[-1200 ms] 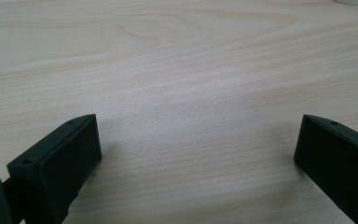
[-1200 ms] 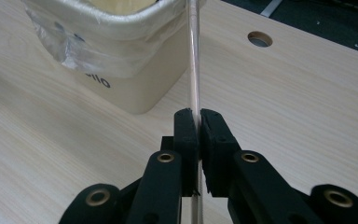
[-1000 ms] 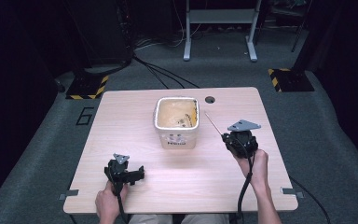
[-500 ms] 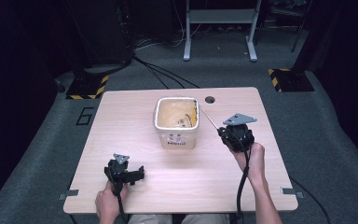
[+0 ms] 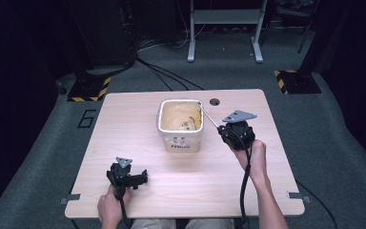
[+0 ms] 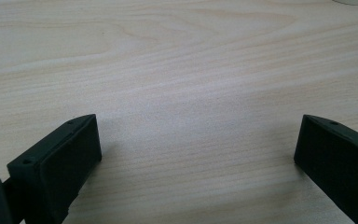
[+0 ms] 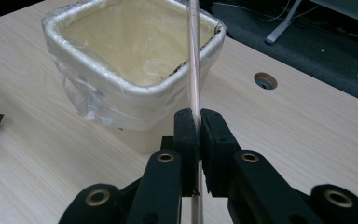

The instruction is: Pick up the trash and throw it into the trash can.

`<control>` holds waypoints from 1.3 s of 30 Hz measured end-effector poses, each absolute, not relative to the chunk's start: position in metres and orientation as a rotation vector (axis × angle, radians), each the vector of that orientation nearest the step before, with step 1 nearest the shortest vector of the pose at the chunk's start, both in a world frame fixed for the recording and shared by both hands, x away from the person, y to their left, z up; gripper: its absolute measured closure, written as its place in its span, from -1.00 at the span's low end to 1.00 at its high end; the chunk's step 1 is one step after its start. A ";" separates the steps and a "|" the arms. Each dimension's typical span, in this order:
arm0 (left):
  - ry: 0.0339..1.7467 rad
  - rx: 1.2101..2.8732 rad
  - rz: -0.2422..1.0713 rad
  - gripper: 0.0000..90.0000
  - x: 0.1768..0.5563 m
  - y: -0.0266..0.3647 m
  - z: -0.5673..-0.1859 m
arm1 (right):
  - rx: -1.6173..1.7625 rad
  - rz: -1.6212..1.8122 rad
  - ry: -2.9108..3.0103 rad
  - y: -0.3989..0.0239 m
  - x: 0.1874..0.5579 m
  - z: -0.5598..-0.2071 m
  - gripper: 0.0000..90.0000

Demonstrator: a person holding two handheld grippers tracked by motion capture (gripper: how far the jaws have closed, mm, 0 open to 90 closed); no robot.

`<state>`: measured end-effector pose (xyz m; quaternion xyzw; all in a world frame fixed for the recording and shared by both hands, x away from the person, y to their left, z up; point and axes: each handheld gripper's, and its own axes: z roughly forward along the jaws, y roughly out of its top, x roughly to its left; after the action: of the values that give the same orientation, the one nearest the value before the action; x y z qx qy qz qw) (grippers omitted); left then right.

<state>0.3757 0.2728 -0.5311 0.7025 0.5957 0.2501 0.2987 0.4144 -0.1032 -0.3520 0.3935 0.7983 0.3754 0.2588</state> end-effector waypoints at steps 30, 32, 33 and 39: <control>1.579 1.870 0.662 -1.00 0.375 0.273 -0.531 | 0.978 0.988 2.271 -0.064 0.446 -0.344 0.89; 1.578 1.871 0.662 -1.00 0.375 0.273 -0.531 | 0.967 0.982 2.278 -0.063 0.448 -0.345 0.89; 1.577 1.874 0.661 -1.00 0.375 0.273 -0.531 | 0.972 0.984 2.277 -0.061 0.449 -0.345 0.89; 1.579 1.871 0.658 -1.00 0.375 0.273 -0.531 | 0.968 0.976 2.295 -0.056 0.454 -0.347 0.89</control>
<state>0.3751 0.2726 -0.5310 0.7045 0.5944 0.2476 0.2985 0.4544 -0.0557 -0.3466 0.3521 0.8347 0.3549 0.2311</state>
